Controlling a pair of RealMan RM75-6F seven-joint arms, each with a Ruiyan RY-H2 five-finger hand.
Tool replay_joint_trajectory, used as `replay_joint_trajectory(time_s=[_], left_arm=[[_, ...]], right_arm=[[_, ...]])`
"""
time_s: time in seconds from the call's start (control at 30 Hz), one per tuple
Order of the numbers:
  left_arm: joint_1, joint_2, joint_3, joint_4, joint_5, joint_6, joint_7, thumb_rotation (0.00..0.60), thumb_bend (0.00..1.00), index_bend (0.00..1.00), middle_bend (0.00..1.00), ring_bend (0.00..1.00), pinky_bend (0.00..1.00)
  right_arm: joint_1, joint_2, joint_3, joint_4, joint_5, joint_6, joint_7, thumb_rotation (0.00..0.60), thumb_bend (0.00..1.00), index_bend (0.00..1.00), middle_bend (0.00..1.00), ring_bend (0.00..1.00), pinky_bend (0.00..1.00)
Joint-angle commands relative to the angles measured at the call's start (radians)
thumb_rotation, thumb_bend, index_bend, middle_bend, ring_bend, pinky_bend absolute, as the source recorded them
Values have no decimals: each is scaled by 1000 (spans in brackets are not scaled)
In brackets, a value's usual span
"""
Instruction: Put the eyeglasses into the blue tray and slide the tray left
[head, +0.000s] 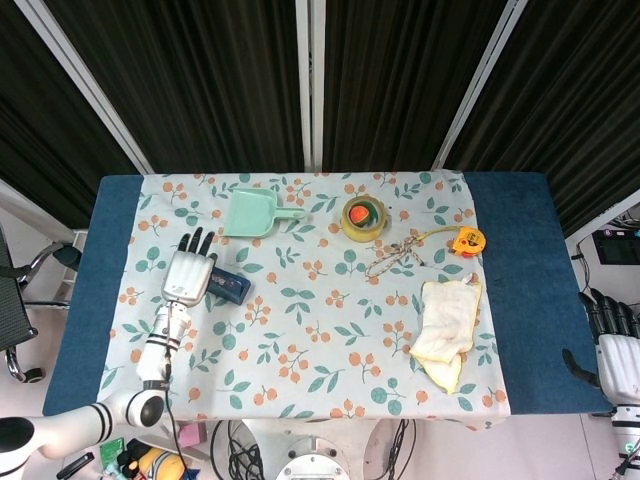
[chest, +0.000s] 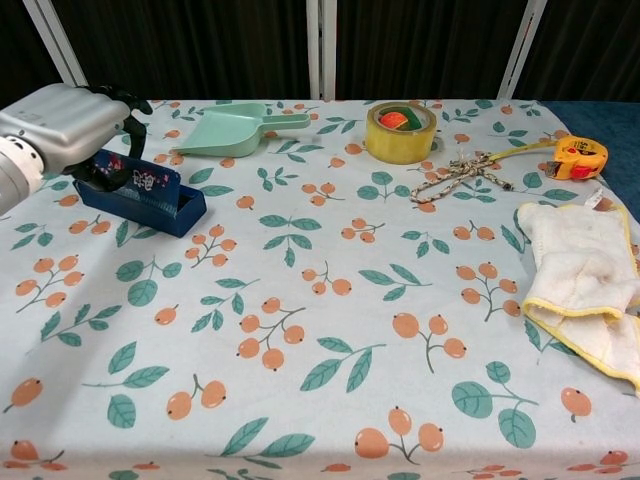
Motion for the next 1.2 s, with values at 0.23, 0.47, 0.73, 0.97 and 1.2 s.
replay_joint_trajectory(time_s=[0.23, 0.47, 0.73, 0.97, 1.2], left_arm=[[3, -37, -1, 68, 81, 67, -123, 600, 222, 0, 0, 56, 159], [26, -25, -2, 54, 103, 110, -162, 600, 132, 0, 0, 56, 159], [192, 172, 121, -170, 289, 310, -478, 600, 106, 0, 27, 56, 164], [348, 391, 266, -301, 313, 357, -533, 600, 95, 12, 50, 44, 163], [431, 429, 278, -261, 331, 428, -574, 600, 95, 26, 45, 44, 162]], right_arm=[[1, -6, 1, 7, 0, 0, 6, 600, 224, 0, 0, 0, 0], [0, -7, 2, 7, -1, 2, 8, 600, 224, 0, 0, 0, 0], [4, 6, 4, 10, -21, 13, 21, 600, 205, 0, 0, 0, 0], [3, 18, -2, -12, -39, 26, 7, 600, 176, 0, 0, 0, 0], [0, 18, -5, -35, -28, 22, -17, 600, 176, 0, 0, 0, 0]])
